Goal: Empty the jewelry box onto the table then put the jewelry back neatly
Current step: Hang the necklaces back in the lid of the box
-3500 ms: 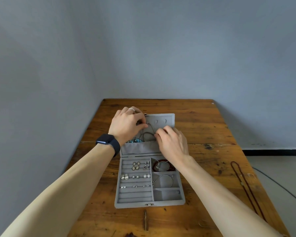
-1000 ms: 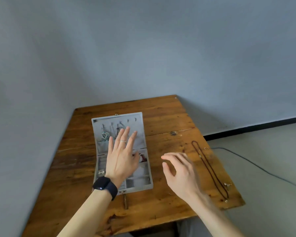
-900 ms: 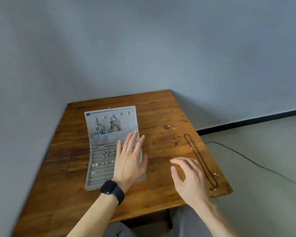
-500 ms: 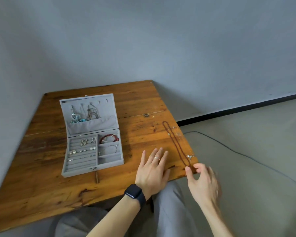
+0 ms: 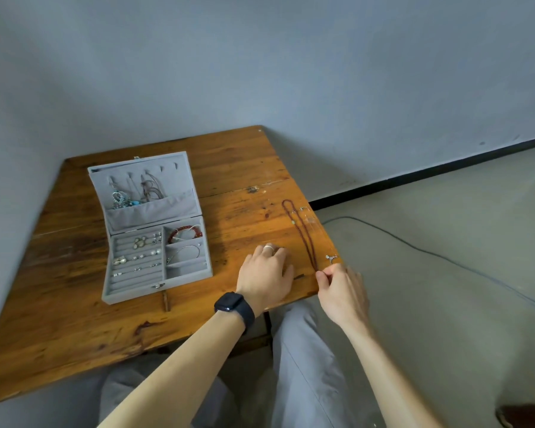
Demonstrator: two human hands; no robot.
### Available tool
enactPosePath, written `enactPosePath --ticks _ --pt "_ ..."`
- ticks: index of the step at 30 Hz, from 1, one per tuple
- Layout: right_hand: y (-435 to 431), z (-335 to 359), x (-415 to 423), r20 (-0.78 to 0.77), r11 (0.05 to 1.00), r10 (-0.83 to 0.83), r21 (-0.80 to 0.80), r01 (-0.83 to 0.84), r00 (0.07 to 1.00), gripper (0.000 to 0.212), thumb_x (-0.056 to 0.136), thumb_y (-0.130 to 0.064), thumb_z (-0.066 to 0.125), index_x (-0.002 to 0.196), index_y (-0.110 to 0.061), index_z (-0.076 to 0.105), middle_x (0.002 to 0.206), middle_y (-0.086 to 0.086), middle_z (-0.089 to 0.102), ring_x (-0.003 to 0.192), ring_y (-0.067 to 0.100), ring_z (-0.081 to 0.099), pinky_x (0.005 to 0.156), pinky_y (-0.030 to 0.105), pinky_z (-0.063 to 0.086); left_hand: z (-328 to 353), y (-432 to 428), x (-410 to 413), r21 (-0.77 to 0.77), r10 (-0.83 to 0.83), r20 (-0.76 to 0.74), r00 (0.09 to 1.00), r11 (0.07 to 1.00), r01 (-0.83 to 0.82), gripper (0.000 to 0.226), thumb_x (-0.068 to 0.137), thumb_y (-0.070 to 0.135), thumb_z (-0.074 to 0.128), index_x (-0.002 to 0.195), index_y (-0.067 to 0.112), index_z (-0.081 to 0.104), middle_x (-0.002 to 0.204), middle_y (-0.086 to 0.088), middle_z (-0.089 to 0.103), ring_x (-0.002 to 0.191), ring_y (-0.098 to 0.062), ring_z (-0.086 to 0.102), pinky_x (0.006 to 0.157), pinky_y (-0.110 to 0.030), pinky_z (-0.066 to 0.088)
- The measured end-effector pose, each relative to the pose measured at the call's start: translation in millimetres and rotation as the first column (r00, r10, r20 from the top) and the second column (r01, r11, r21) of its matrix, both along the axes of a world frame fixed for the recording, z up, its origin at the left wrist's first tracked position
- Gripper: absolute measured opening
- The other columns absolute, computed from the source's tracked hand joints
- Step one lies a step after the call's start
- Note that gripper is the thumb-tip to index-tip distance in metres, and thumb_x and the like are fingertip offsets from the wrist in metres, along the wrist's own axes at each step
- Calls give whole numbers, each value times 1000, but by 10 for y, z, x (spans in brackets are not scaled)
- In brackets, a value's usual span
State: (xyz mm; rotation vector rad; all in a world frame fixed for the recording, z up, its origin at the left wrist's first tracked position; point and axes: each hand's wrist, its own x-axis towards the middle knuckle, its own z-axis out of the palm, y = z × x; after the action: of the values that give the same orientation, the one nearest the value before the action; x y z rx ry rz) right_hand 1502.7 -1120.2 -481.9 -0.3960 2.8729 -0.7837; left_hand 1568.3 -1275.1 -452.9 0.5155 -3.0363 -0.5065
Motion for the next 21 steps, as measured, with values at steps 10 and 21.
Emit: enactPosePath --ticks 10,21 --pt "-10 309 -64 211 921 134 -387 -44 968 10 101 -33 50 96 -25 54 93 -9 65 85 12 59 69 29 42 452 6 -351 708 103 471 876 549 -444 57 99 56 38 103 14 76 91 3 78 57 -15 37 52 -24 31" --pt "20 445 -113 293 721 74 -676 152 953 3 96 -20 62 95 -17 61 83 -1 72 73 5 66 71 25 54 310 -12 -542 926 318 375 871 -172 -336 9 92 19 69 93 11 72 84 -1 69 72 -15 66 65 -27 43"
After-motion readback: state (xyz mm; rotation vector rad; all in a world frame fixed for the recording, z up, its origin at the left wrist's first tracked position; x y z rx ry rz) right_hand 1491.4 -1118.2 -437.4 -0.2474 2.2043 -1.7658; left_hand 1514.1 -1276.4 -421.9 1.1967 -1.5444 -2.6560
